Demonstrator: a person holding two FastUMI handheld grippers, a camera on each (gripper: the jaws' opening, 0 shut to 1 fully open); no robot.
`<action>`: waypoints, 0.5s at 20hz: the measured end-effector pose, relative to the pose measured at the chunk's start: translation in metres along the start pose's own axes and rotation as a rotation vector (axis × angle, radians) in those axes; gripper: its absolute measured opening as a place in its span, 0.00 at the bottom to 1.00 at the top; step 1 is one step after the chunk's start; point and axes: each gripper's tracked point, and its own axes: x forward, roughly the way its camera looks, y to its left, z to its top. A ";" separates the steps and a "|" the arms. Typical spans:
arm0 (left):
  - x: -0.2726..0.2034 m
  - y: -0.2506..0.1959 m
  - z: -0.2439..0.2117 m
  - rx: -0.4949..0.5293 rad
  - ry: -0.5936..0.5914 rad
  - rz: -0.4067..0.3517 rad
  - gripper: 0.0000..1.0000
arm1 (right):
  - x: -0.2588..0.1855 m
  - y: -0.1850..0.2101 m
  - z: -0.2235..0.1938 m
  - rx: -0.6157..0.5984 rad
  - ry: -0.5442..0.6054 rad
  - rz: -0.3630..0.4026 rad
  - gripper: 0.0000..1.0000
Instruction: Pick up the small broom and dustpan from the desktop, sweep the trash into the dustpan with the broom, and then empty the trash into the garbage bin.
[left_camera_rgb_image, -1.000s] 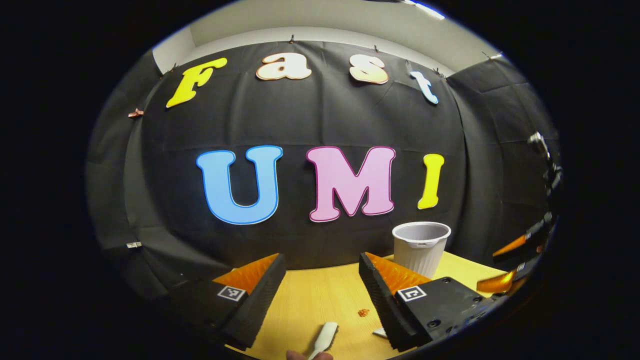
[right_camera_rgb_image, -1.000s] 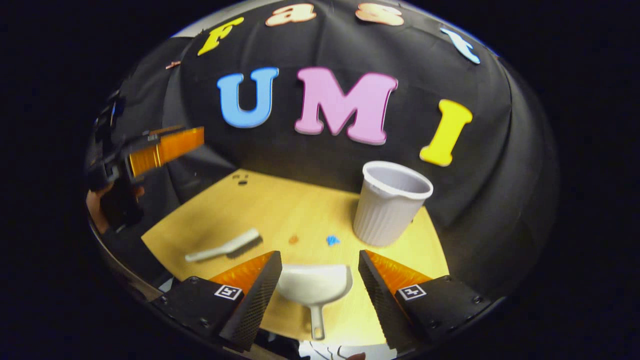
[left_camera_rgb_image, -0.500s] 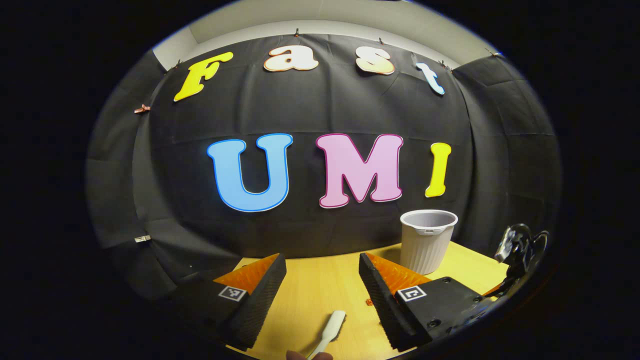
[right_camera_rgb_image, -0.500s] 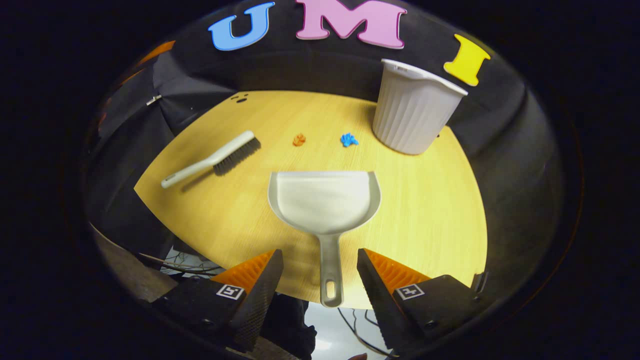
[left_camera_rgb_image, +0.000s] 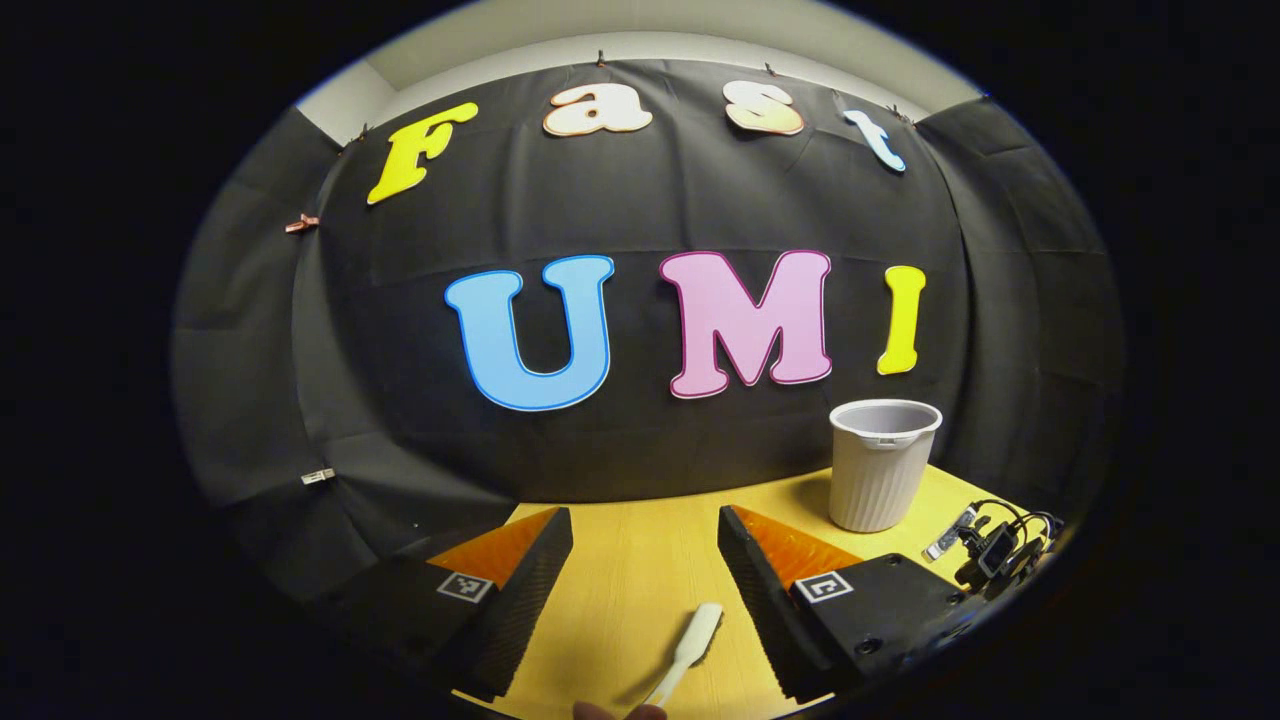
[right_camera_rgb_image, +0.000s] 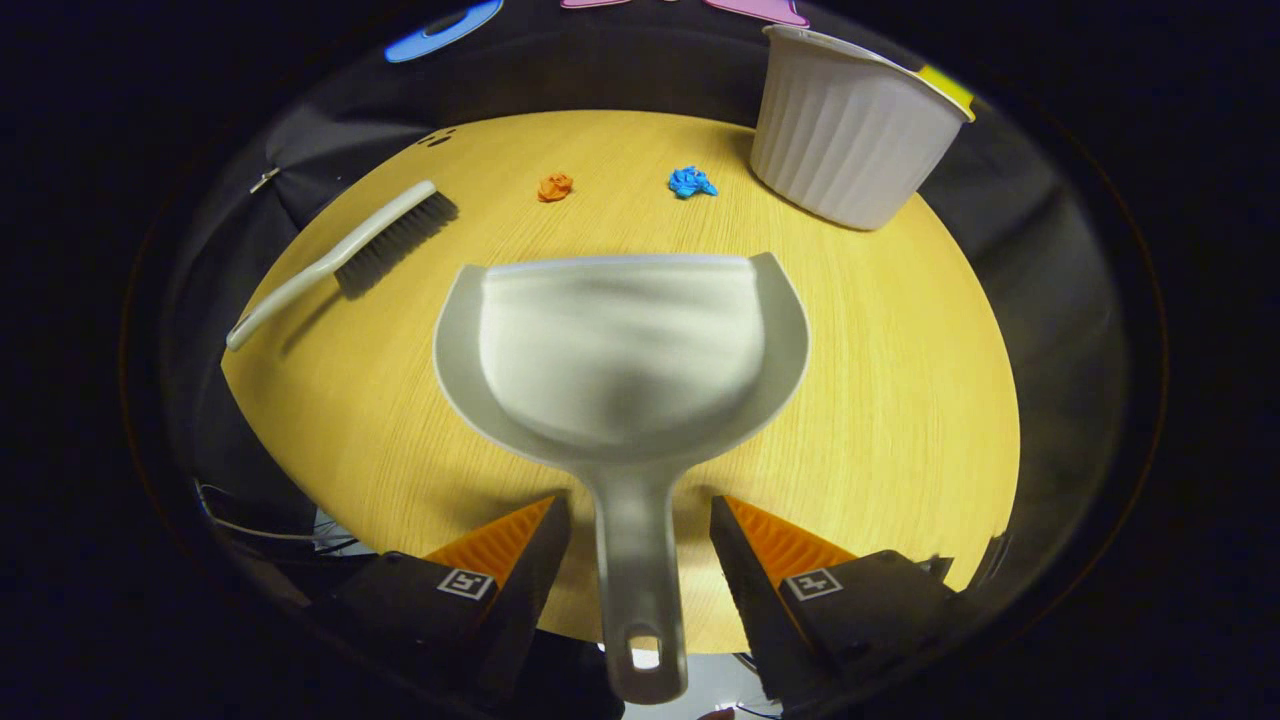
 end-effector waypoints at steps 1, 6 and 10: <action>-0.001 0.001 0.000 0.000 0.004 0.003 0.94 | 0.004 0.000 -0.001 0.004 0.009 -0.002 0.89; 0.001 0.001 -0.003 -0.006 0.013 0.013 0.94 | 0.011 0.001 0.006 0.077 0.023 0.002 0.86; 0.006 -0.001 -0.005 -0.017 0.015 0.011 0.94 | 0.013 0.004 0.010 0.058 0.045 0.004 0.50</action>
